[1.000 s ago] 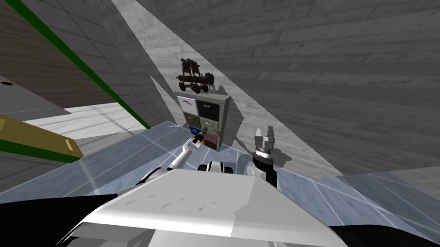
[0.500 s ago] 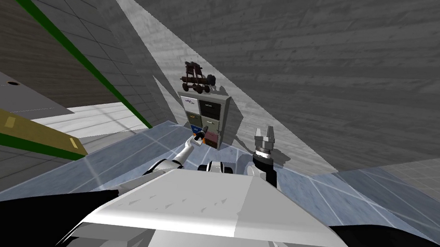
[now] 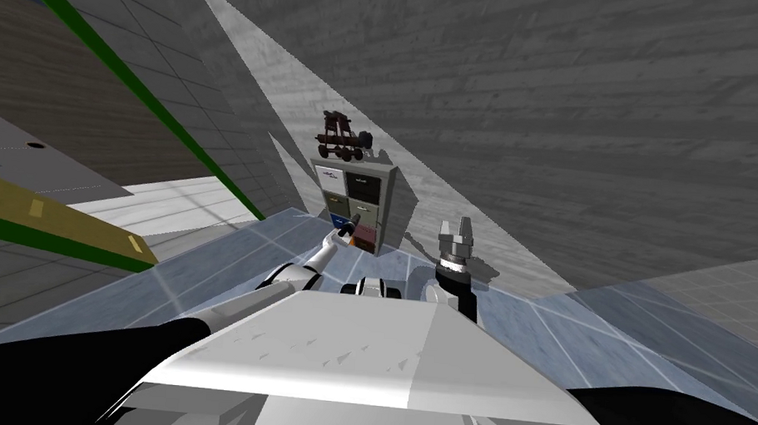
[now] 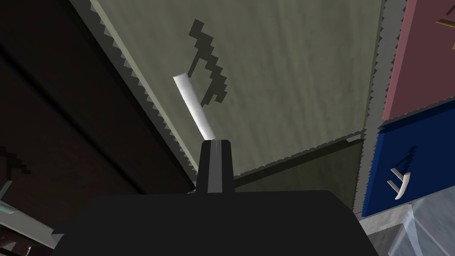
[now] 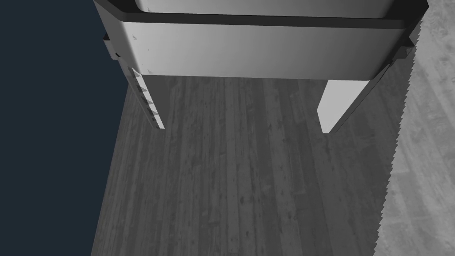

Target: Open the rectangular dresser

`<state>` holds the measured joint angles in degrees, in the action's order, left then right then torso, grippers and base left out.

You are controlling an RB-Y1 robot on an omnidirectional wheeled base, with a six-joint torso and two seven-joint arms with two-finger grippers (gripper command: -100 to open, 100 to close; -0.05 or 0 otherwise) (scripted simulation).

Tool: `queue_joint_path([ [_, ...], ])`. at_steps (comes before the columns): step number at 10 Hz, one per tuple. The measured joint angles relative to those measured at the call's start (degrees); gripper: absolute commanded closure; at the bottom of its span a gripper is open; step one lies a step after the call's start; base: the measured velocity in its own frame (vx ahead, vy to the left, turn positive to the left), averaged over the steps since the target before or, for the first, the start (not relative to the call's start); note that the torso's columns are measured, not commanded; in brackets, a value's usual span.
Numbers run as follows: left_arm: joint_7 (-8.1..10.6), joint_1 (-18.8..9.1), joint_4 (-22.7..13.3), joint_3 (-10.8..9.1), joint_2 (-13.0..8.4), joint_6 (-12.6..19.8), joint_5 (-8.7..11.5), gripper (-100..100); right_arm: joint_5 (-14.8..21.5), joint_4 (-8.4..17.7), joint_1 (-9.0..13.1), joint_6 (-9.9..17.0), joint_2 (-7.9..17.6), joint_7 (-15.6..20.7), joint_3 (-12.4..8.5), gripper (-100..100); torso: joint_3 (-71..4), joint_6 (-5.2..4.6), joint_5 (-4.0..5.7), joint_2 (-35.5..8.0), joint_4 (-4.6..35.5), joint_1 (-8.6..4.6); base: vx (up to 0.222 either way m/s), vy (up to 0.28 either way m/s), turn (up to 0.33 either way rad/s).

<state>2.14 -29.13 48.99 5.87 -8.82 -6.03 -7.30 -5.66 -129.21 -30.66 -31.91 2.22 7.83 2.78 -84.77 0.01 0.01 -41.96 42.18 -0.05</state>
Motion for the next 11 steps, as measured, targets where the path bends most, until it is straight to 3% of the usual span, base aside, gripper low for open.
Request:
queue_joint_path([
  [7,1.71,-11.2,-12.1,-1.82,0.9,-2.9,-0.6,100,0.0,0.0,0.0,0.0,0.0,0.0,0.0,0,0.2,-0.01,0.00,-0.3,0.1,0.03,-0.086,0.014,0.001],
  [10,1.65,-12.0,-15.2,-1.85,1.0,-2.9,-0.6,100,0.0,0.0,0.0,0.0,0.0,0.0,0.0,0,0.1,0.00,-0.01,-0.1,0.0,0.04,0.013,0.001,0.002],
  [11,1.66,-12.0,-15.2,-1.83,1.0,-2.9,-0.6,-100,0.0,0.0,0.0,0.0,0.0,0.0,0.0,0,0.2,-0.01,-0.01,-0.3,0.1,0.03,0.080,-0.023,-0.038],
])
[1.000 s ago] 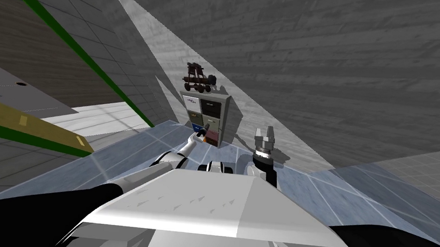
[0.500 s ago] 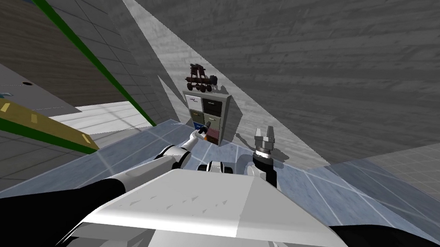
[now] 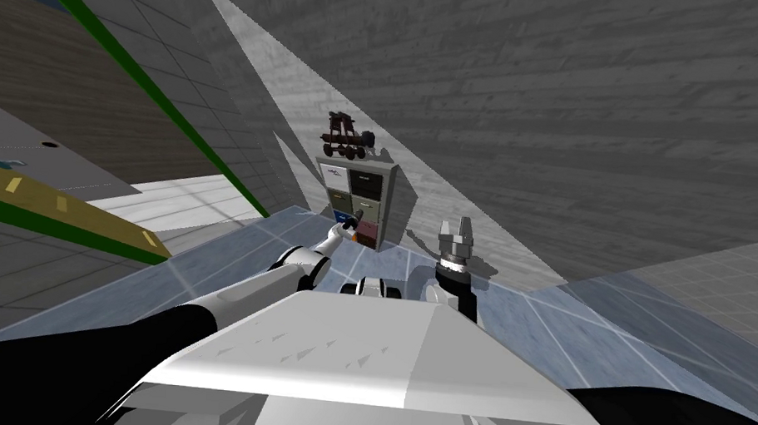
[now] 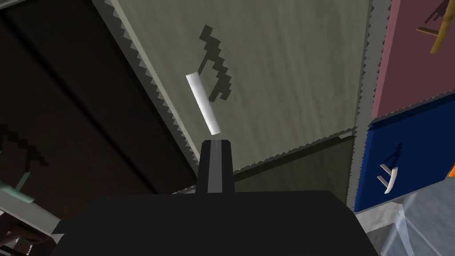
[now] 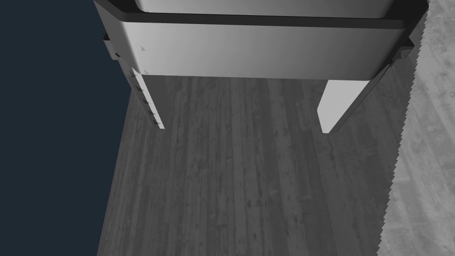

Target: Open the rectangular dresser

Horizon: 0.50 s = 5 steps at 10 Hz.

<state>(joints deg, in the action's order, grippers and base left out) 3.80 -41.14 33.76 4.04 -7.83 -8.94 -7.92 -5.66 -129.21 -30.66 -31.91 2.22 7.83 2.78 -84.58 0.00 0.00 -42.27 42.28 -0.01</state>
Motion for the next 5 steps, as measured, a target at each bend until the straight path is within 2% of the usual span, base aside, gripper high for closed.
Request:
queue_joint_path([
  [3,0.36,-0.9,0.3,0.16,-0.3,1.7,0.1,-100,0.0,0.0,0.0,0.0,0.0,0.0,0.0,0,-0.1,0.00,0.02,0.2,-0.1,-0.07,0.166,-0.053,-0.033],
  [5,0.33,-1.4,0.2,0.02,-0.3,2.4,0.1,-100,0.0,0.0,0.0,0.0,0.0,0.0,0.0,0,0.1,0.02,-0.04,-0.2,0.0,0.12,0.105,-0.029,-0.013],
])
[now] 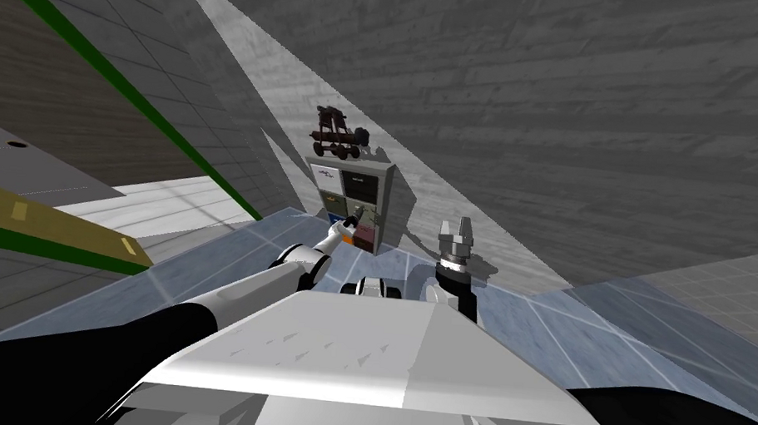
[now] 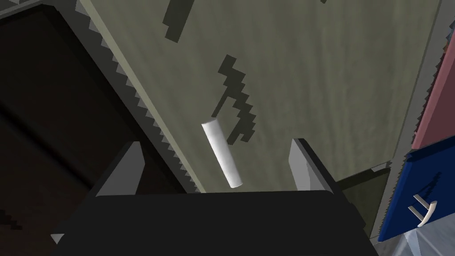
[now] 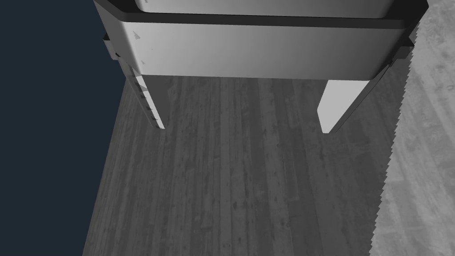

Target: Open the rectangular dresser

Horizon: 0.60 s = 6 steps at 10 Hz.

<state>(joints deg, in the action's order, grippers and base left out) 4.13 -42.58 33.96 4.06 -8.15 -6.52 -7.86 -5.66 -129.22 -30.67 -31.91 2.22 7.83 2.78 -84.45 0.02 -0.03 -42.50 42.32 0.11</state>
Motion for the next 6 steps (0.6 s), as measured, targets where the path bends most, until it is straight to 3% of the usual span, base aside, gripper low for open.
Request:
queue_joint_path([
  [1,-0.05,-0.1,-0.2,-0.11,-0.1,-0.1,0.0,-100,0.0,0.0,0.0,0.0,0.0,0.0,0.0,0,0.0,-0.01,0.01,0.1,0.0,-0.05,0.077,-0.019,-0.003],
  [2,-0.07,-0.1,-0.2,-0.13,-0.1,-0.1,0.0,100,0.0,0.0,0.0,0.0,0.0,0.0,0.0,0,0.0,-0.01,0.01,0.0,0.0,-0.04,0.014,-0.003,0.001],
  [6,0.12,-0.4,0.0,0.23,0.0,0.3,0.0,100,0.0,0.0,0.0,0.0,0.0,0.0,0.0,0,0.1,0.00,-0.02,-0.1,0.1,0.10,-0.163,0.055,0.019],
])
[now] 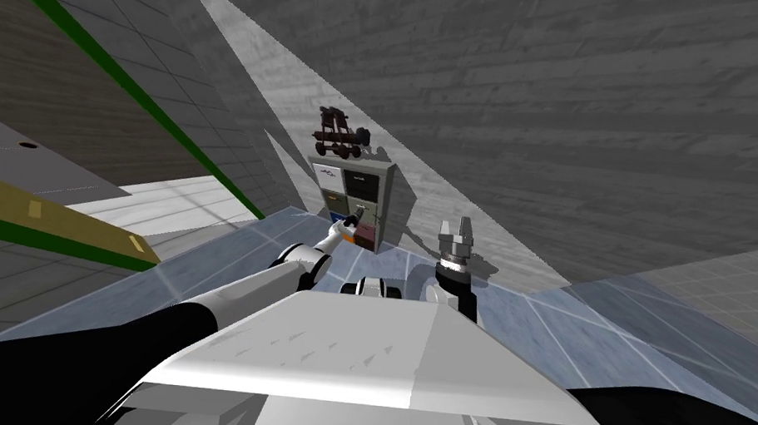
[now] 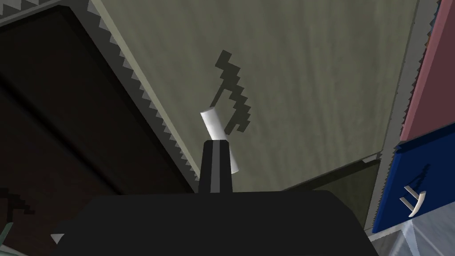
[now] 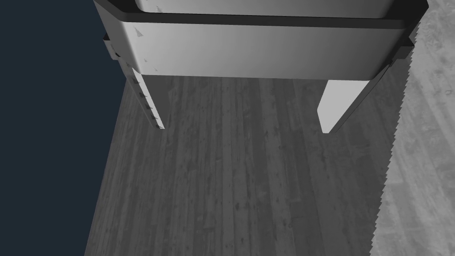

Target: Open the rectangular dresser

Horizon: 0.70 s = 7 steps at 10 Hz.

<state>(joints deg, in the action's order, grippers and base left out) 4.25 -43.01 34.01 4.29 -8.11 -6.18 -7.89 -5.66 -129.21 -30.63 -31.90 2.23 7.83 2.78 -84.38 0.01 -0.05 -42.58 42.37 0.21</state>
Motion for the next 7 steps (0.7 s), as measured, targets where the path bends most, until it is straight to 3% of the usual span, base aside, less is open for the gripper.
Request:
queue_joint_path([
  [2,0.10,-0.2,0.3,0.25,0.1,0.4,0.0,100,0.0,0.0,0.0,0.0,0.0,0.0,0.0,0,-0.2,-0.01,0.04,0.3,-0.1,-0.19,-0.153,0.063,0.012],
  [3,0.13,-0.2,0.4,0.27,0.1,0.5,0.0,-100,0.0,0.0,0.0,0.0,0.0,0.0,0.0,0,-0.4,-0.02,0.12,0.6,-0.2,-0.44,0.067,-0.005,-0.021],
  [7,0.01,0.0,-0.1,-0.05,0.0,0.5,0.0,-100,0.0,0.0,-0.1,0.0,0.0,0.0,0.0,0,-0.2,-0.01,0.08,0.4,-0.1,-0.28,0.155,-0.049,-0.019],
])
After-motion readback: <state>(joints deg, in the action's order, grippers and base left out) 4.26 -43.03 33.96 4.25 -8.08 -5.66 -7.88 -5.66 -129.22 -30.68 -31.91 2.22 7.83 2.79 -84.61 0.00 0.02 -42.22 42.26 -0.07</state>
